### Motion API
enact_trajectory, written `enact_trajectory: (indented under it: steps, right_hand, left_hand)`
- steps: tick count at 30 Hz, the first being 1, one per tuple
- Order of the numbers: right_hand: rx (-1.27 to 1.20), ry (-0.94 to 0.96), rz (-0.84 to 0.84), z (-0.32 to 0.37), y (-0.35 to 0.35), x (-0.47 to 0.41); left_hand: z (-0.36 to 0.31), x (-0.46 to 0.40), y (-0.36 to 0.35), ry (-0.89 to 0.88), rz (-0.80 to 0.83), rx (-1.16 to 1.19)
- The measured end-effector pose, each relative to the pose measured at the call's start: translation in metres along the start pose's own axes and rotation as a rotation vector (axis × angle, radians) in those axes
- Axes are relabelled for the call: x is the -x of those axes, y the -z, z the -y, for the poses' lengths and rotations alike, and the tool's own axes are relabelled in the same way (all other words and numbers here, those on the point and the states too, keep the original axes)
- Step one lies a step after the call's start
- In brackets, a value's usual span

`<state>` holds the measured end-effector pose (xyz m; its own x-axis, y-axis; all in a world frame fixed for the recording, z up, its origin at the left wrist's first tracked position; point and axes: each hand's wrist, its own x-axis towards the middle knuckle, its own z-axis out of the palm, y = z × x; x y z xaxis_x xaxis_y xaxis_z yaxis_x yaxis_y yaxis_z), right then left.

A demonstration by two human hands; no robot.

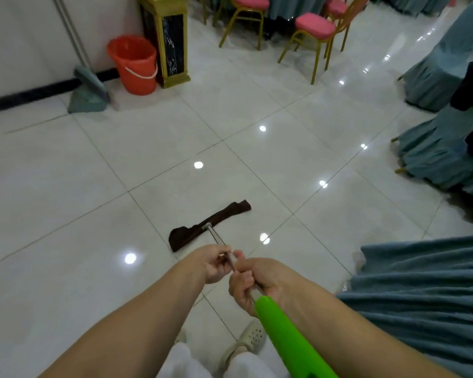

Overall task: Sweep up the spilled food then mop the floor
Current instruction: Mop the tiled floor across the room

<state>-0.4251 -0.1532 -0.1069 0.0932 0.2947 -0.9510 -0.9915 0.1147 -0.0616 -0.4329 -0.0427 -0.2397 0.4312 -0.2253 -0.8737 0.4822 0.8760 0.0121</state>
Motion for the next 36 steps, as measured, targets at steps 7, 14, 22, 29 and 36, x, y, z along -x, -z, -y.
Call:
enact_trajectory:
  steps: [7, 14, 22, 29, 36]
  right_hand:
    - [0.098, -0.040, 0.041, -0.055, -0.069, -0.047]
    - [0.176, -0.119, 0.098, -0.081, -0.107, -0.093]
    - [0.230, -0.242, 0.171, -0.090, -0.090, -0.109]
    - [0.072, -0.277, 0.170, -0.089, -0.037, -0.076]
    - [-0.064, -0.224, 0.116, -0.113, 0.035, -0.032]
  left_hand:
    - [-0.046, 0.035, 0.071, -0.132, -0.138, 0.159]
    - [-0.084, 0.042, 0.121, -0.196, -0.256, 0.200]
    - [-0.082, 0.031, 0.161, -0.197, -0.281, 0.275]
    - [-0.029, 0.025, 0.146, -0.201, -0.236, 0.102]
    - [0.055, 0.036, 0.122, -0.163, -0.153, 0.040]
